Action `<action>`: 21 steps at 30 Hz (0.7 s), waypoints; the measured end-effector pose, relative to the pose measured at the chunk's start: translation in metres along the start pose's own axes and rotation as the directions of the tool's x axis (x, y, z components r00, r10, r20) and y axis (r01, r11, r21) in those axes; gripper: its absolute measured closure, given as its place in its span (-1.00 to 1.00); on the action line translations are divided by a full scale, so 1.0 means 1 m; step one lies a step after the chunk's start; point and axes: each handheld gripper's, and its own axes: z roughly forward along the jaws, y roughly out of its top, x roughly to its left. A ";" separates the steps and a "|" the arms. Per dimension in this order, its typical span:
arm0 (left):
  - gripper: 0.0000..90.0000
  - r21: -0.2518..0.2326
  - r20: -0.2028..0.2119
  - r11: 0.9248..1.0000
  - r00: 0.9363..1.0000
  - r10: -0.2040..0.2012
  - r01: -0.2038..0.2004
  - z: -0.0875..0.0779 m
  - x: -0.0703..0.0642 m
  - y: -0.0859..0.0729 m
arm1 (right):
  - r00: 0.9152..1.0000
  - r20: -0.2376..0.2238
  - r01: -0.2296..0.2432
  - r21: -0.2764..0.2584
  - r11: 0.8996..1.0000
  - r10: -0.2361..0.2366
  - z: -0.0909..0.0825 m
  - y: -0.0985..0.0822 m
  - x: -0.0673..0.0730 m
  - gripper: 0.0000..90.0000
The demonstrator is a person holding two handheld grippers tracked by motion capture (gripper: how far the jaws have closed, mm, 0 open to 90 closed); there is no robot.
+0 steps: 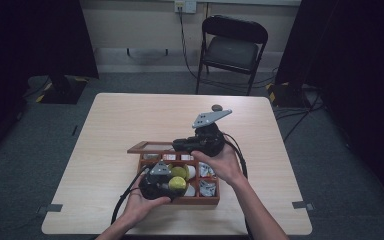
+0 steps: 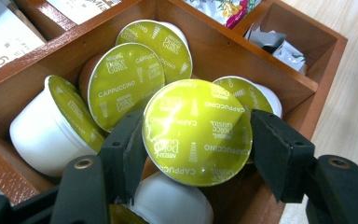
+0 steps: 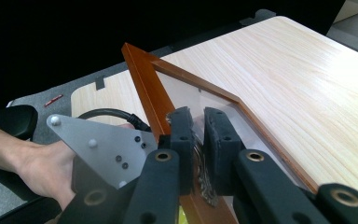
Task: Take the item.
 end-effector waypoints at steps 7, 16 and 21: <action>-0.15 -0.028 0.022 1.000 1.000 -0.004 0.004 -0.004 -0.003 0.001 | 1.000 0.000 0.000 -0.003 1.000 0.000 0.000 0.000 0.000 0.83; -0.15 -0.052 0.032 0.999 0.999 0.008 -0.006 -0.009 -0.005 0.003 | 1.000 0.003 -0.002 -0.002 1.000 0.002 0.000 0.001 0.000 0.83; -0.15 -0.064 0.034 0.998 0.999 0.019 -0.017 -0.015 -0.007 0.004 | 1.000 0.002 -0.001 -0.003 1.000 0.001 0.000 0.001 -0.001 0.83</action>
